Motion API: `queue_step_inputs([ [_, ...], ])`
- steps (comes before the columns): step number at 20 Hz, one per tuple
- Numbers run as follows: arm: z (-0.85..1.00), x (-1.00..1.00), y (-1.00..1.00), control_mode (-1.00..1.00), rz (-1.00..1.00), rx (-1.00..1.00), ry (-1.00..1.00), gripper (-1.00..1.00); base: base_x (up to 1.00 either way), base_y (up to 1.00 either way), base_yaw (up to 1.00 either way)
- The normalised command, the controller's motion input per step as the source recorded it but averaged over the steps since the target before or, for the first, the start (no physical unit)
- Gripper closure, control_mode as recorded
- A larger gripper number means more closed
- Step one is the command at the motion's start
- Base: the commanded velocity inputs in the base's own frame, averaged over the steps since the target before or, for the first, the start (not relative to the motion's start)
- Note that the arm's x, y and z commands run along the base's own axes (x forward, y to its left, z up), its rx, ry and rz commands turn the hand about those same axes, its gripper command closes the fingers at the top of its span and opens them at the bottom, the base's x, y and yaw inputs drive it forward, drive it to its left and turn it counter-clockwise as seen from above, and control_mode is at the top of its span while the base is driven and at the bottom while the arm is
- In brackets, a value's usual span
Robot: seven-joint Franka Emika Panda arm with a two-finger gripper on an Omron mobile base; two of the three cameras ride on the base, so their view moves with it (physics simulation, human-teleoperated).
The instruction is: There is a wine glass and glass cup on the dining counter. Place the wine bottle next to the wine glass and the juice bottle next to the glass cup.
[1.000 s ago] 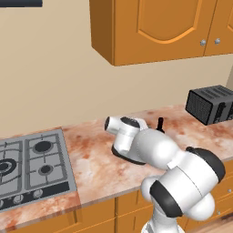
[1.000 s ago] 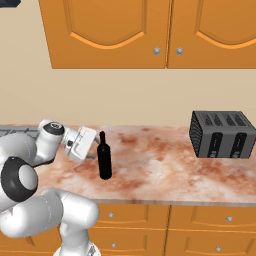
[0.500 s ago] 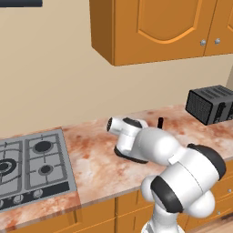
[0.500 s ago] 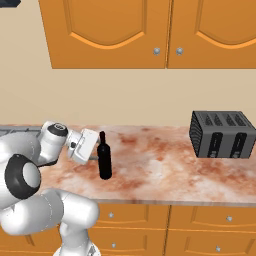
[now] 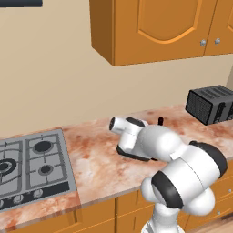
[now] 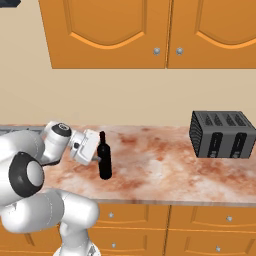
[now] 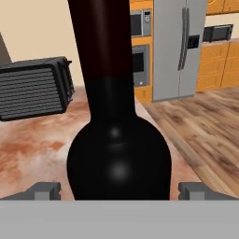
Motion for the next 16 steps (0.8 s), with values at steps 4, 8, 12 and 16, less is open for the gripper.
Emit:
queue_step_inputs([
  [4, -0.08, 0.00, -0.12, -1.00, 0.00, 0.02, 0.00, -1.00, 0.00, 0.00, 0.00],
  [8, -0.06, -0.03, -0.11, -1.00, 0.00, 0.01, 0.00, 1.00, 0.00, 0.00, 0.00],
  [12, -0.04, -0.03, -0.12, -1.00, 0.00, 0.00, 0.00, 1.00, 0.00, 0.00, 0.00],
  [16, -0.01, -0.10, -0.10, -1.00, 0.00, 0.01, 0.00, 1.00, 0.00, 0.00, 0.00],
])
